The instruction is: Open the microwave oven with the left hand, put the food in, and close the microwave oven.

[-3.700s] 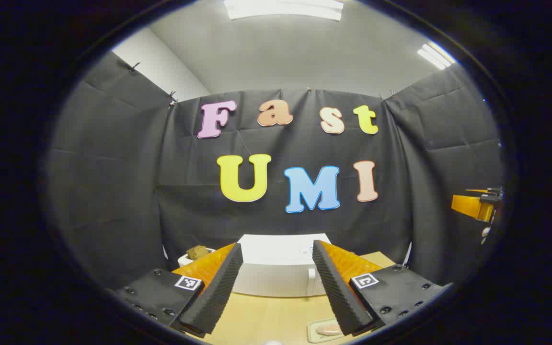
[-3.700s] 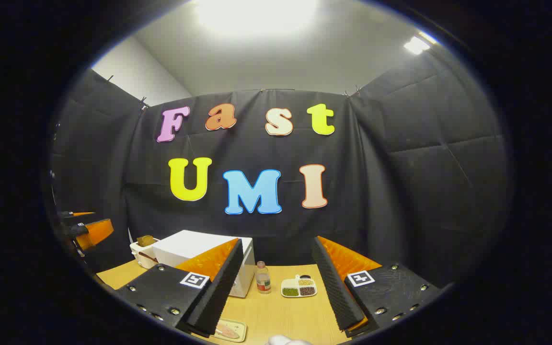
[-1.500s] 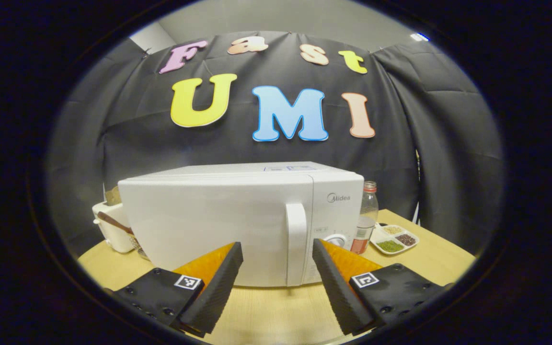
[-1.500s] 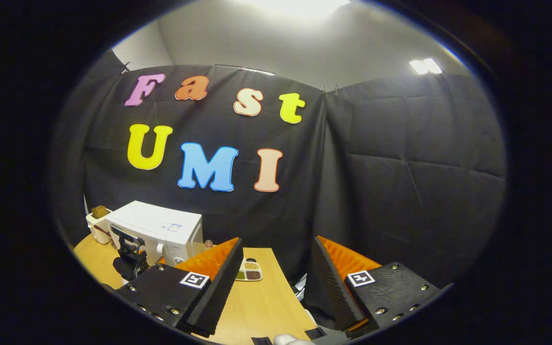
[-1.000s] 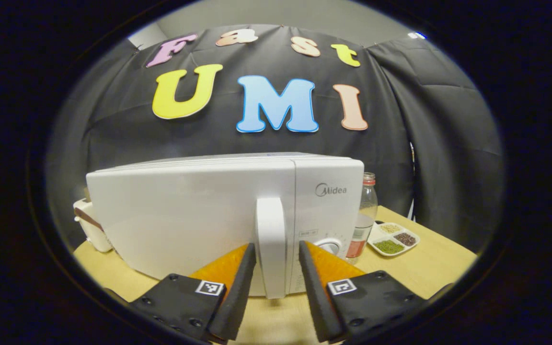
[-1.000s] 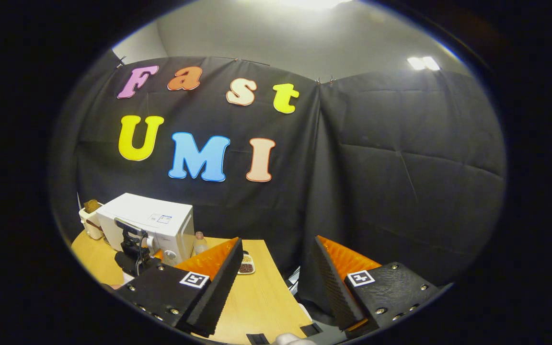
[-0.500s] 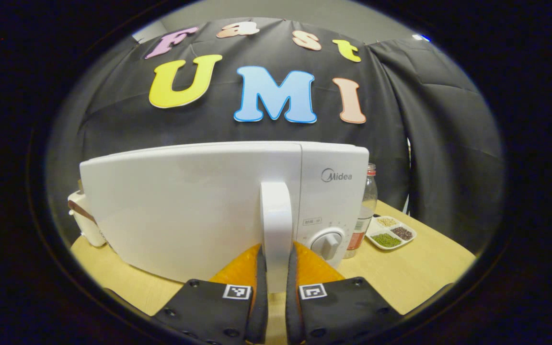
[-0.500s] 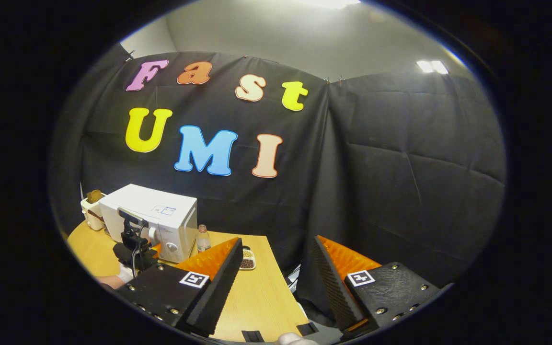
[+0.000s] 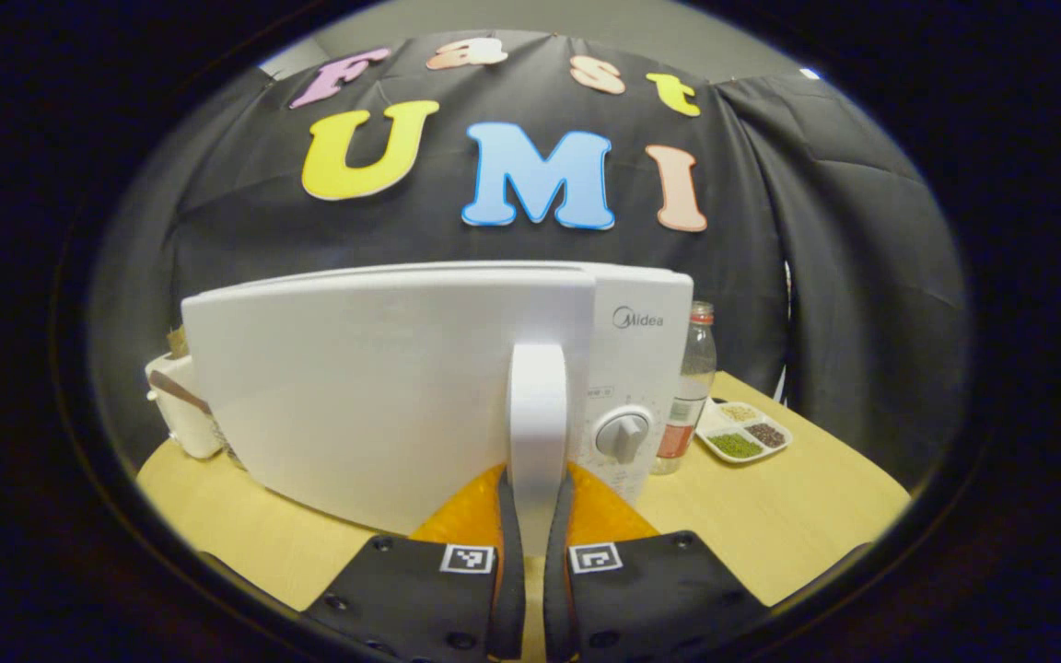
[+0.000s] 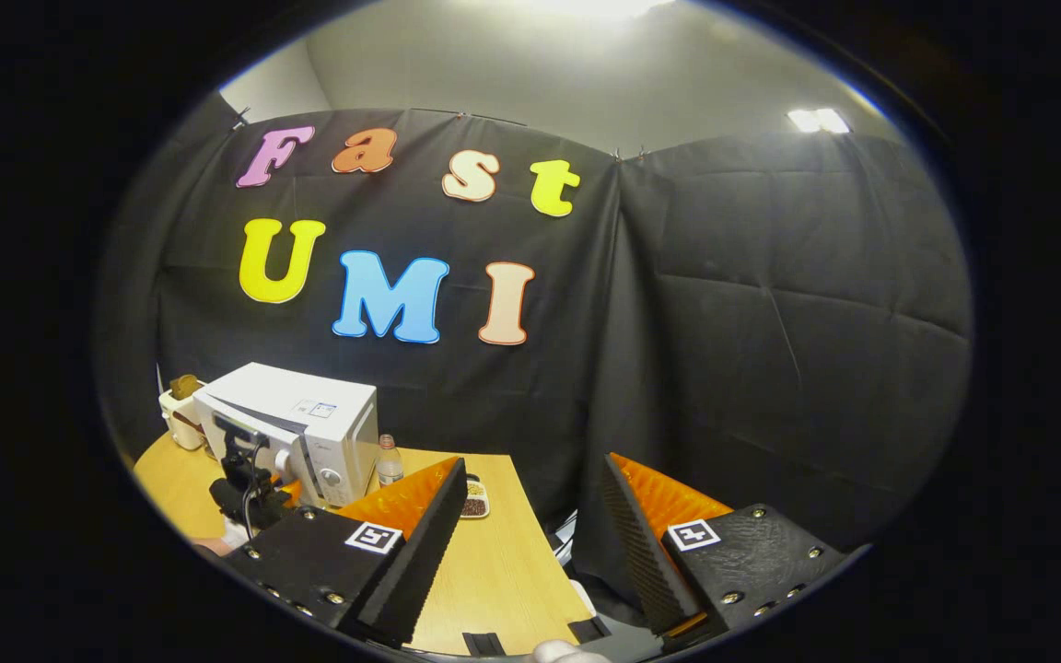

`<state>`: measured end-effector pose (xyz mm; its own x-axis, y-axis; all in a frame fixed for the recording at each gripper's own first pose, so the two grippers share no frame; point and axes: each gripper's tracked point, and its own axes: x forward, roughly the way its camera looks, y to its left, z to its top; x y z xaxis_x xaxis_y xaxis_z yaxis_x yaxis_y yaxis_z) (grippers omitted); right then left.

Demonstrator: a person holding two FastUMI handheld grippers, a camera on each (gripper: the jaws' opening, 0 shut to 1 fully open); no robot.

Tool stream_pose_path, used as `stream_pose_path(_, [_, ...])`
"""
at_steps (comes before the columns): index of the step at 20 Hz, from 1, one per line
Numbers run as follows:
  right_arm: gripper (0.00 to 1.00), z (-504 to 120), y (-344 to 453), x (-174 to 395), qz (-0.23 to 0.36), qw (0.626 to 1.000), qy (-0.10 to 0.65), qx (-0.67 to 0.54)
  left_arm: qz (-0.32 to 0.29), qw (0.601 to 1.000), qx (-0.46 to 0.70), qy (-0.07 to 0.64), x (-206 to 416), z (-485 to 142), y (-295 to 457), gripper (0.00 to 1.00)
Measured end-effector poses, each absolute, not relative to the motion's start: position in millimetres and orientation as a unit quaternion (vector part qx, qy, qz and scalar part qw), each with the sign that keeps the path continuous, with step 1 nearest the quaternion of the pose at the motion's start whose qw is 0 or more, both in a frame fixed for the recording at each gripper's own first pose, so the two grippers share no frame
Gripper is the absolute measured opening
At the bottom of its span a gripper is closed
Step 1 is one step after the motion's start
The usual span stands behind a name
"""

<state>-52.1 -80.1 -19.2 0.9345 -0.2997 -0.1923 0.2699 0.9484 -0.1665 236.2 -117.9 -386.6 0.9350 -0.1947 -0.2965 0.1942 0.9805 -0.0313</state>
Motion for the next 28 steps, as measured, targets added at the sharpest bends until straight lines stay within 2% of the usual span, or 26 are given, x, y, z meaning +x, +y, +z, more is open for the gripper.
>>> stream_pose_path(2, [0.89, -26, -78, -54, -0.135, 0.983, 0.117, -0.052, -0.098, 0.984, -0.004, 0.148, 221, -386, -111, 0.17])
stream_pose_path(3, [0.89, -26, -80, -56, -0.136, 0.983, 0.115, -0.052, -0.075, 0.986, -0.001, 0.147, 226, -389, -96, 0.29])
stream_pose_path(4, [0.89, -29, -81, -57, -0.133, 0.983, 0.116, -0.053, -0.050, 0.988, 0.006, 0.146, 221, -386, -77, 0.52])
stream_pose_path(6, [0.89, -33, -75, -60, -0.121, 0.984, 0.122, -0.052, -0.065, 0.984, -0.016, 0.162, 209, -385, -78, 1.00])
stream_pose_path(7, [0.87, -32, -73, -61, -0.117, 0.984, 0.121, -0.054, -0.066, 0.984, -0.008, 0.166, 208, -390, -76, 0.99])
stream_pose_path(10, [0.89, -31, -63, -63, -0.095, 0.987, 0.118, -0.050, -0.058, 0.986, 0.024, 0.155, 185, -379, -61, 0.99])
stream_pose_path(13, [0.87, -36, -45, -59, -0.068, 0.989, 0.121, -0.043, -0.058, 0.987, 0.013, 0.152, 155, -371, -40, 1.00])
stream_pose_path(16, [0.89, -47, -17, -51, -0.029, 0.991, 0.128, -0.031, -0.053, 0.987, 0.013, 0.148, 120, -363, -9, 0.98])
stream_pose_path(18, [0.87, -54, 7, -46, -0.002, 0.990, 0.135, -0.025, -0.039, 0.988, 0.016, 0.150, 98, -359, 17, 0.96])
stream_pose_path(19, [0.89, -56, 20, -43, 0.010, 0.990, 0.137, -0.025, -0.031, 0.988, 0.016, 0.147, 88, -356, 29, 0.95])
stream_pose_path(20, [0.89, -57, 33, -42, 0.025, 0.990, 0.135, -0.027, -0.021, 0.989, 0.013, 0.143, 78, -350, 46, 1.00])
stream_pose_path(21, [0.89, -59, 46, -42, 0.038, 0.990, 0.134, -0.034, -0.015, 0.990, 0.011, 0.141, 70, -346, 59, 0.95])
stream_pose_path(22, [0.89, -64, 57, -42, 0.050, 0.989, 0.135, -0.043, -0.006, 0.990, 0.012, 0.142, 60, -344, 73, 0.95])
stream_pose_path(23, [0.89, -68, 69, -43, 0.062, 0.987, 0.138, -0.049, 0.003, 0.989, 0.015, 0.145, 51, -344, 87, 1.00])
stream_pose_path(24, [0.89, -73, 83, -45, 0.076, 0.986, 0.141, -0.048, 0.013, 0.990, 0.020, 0.142, 43, -341, 103, 0.95])
stream_pose_path(26, [0.89, -79, 106, -47, 0.098, 0.984, 0.144, -0.048, 0.031, 0.989, 0.030, 0.143, 29, -341, 135, 1.00])
stream_pose_path(27, [0.89, -83, 116, -49, 0.108, 0.982, 0.147, -0.050, 0.040, 0.988, 0.030, 0.147, 22, -343, 150, 0.98])
stream_pose_path(28, [0.89, -87, 126, -52, 0.119, 0.980, 0.148, -0.051, 0.052, 0.987, 0.028, 0.151, 15, -343, 166, 1.00])
